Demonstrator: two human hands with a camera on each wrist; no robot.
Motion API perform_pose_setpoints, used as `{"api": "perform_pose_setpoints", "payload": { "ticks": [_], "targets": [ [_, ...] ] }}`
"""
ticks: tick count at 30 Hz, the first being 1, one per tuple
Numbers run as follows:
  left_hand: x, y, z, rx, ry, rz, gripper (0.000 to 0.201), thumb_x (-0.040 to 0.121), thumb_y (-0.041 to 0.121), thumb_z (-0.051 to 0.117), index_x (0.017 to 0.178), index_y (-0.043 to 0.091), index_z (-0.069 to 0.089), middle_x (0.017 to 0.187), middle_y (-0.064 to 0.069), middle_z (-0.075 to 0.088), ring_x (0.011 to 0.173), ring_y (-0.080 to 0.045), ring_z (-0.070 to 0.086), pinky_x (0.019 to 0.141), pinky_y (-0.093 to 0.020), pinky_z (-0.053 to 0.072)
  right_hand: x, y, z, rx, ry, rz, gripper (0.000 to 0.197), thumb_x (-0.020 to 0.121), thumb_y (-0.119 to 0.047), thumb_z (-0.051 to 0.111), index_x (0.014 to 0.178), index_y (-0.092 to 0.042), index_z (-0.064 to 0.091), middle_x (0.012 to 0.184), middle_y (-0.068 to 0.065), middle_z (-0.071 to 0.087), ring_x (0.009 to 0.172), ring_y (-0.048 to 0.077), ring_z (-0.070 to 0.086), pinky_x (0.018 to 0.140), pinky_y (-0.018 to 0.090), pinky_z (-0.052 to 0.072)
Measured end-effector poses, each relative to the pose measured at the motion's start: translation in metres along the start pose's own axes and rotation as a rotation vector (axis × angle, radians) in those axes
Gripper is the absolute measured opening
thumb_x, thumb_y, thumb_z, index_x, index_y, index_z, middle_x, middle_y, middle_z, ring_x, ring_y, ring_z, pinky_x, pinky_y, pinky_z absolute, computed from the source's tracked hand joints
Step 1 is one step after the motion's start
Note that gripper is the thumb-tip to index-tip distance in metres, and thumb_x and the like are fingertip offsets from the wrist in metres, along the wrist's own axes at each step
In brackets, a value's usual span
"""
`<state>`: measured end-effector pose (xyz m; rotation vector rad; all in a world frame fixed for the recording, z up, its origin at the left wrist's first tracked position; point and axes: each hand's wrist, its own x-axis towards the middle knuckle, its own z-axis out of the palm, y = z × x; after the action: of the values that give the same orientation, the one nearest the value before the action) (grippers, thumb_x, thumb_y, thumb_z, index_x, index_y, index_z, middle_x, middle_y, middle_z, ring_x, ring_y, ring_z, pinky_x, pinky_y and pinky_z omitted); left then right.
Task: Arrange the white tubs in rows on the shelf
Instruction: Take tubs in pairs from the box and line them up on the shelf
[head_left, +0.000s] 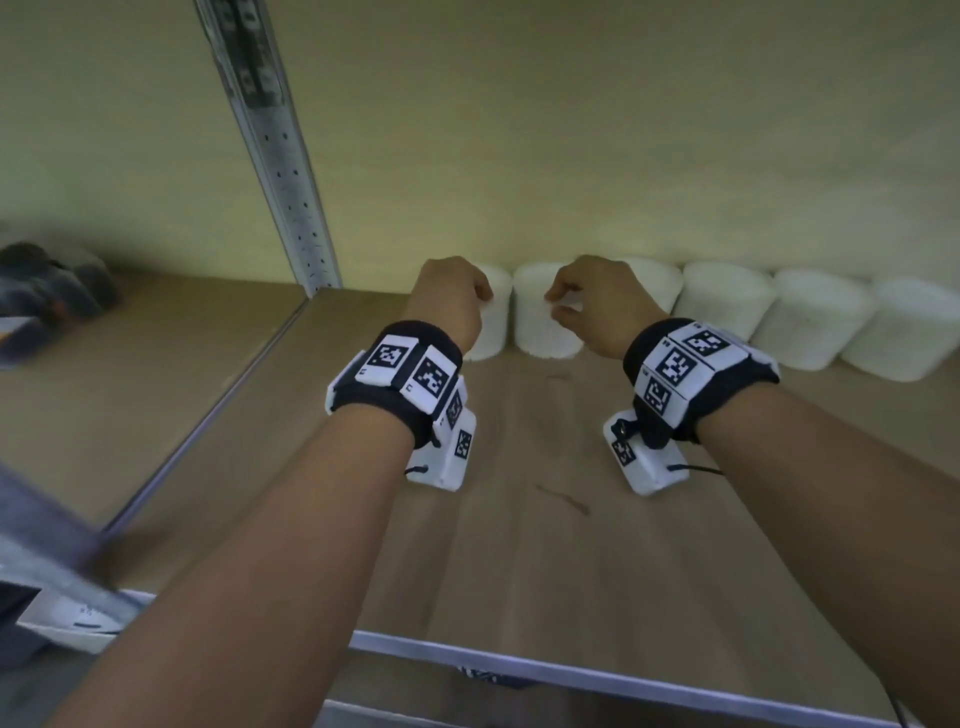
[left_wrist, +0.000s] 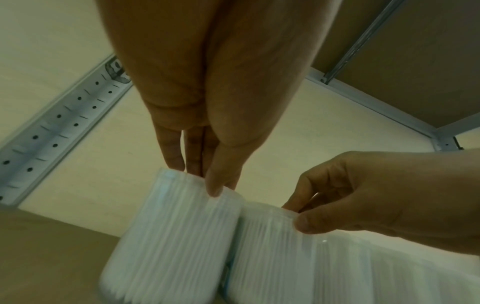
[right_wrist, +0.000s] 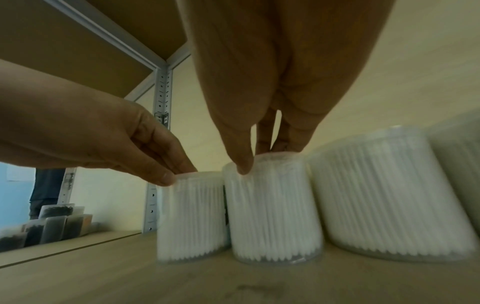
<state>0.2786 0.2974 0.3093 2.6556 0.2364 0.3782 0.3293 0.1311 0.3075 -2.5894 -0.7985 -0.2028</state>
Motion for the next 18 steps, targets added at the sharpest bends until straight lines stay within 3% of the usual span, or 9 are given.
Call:
{"api": "perform_pose_setpoints", "payload": {
  "ticks": [8,18],
  "targets": [
    [0.028,-0.004,0.018,0.008,0.051,-0.003,0.037,0.091,-0.004,0.046,0.122,0.008,0.064,0.132,-0.012,0.058,0.123,-0.026,0.054,0.107,-0.024,0.037,0.022,0.009,0.011,-0.004,0.017,0.017,0.023,0.092,-0.013,0.056,0.112,-0.005,0.065,0.122,0.013,0.057,0.117,0.029,0.050,0.097,0.031,0.037],
    [0.038,-0.002,0.023,0.038,0.032,-0.014,0.038,0.089,-0.003,0.048,0.122,0.010,0.064,0.130,-0.014,0.058,0.117,-0.029,0.058,0.104,-0.031,0.044,0.027,0.016,0.016,0.030,0.014,0.029,0.023,0.092,-0.010,0.055,0.112,-0.005,0.064,0.123,0.013,0.057,0.117,0.031,0.049,0.098,0.033,0.038]
  ]
}}
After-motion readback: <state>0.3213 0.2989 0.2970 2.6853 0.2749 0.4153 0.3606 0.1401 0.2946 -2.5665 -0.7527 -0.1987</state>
